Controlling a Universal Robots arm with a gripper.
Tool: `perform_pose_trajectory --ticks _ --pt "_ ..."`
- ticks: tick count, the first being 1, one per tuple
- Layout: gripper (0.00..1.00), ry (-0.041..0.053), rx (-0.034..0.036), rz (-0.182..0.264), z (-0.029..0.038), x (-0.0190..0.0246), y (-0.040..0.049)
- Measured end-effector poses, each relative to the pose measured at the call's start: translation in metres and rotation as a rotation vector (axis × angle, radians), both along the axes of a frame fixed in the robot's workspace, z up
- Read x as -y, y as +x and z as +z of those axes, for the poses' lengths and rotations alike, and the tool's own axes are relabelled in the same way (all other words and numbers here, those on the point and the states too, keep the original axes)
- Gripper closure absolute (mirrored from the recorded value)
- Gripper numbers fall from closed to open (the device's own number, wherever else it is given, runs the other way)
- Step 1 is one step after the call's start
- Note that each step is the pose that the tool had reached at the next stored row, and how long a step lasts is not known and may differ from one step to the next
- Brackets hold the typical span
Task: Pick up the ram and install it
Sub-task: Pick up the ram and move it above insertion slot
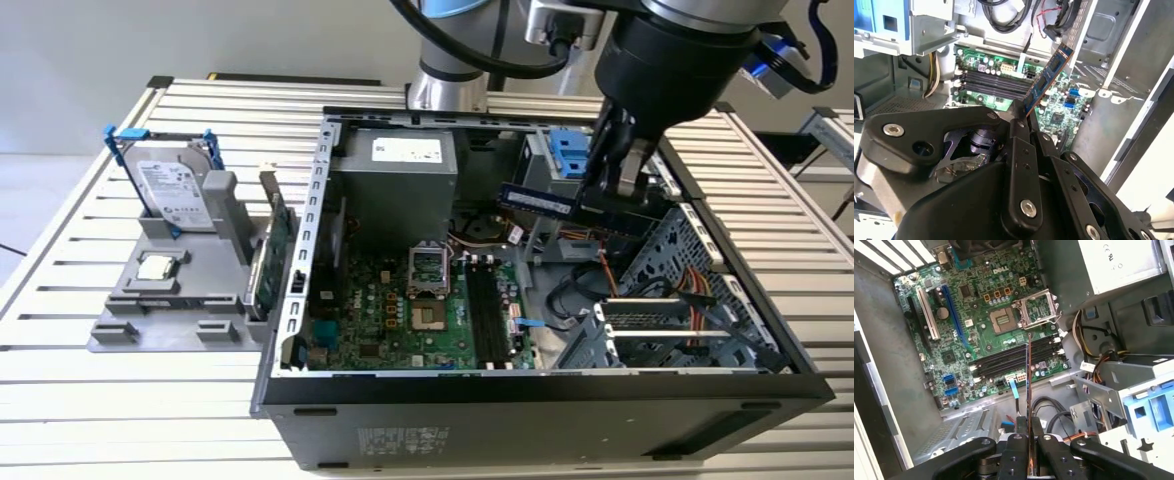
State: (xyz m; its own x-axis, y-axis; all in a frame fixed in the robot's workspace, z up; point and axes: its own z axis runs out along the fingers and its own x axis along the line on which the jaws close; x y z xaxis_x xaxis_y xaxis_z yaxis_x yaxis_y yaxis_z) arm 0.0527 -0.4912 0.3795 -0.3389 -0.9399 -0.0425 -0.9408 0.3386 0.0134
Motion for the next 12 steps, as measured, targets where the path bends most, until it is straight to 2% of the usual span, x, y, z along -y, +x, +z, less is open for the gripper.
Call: perform_pose_trajectory --ticks 7,12 --pt "1.0 0.0 0.0 -0.044 -0.0001 0.0 0.0" --pt "1.0 0.0 0.0 -0.046 -0.0001 0.0 0.0"
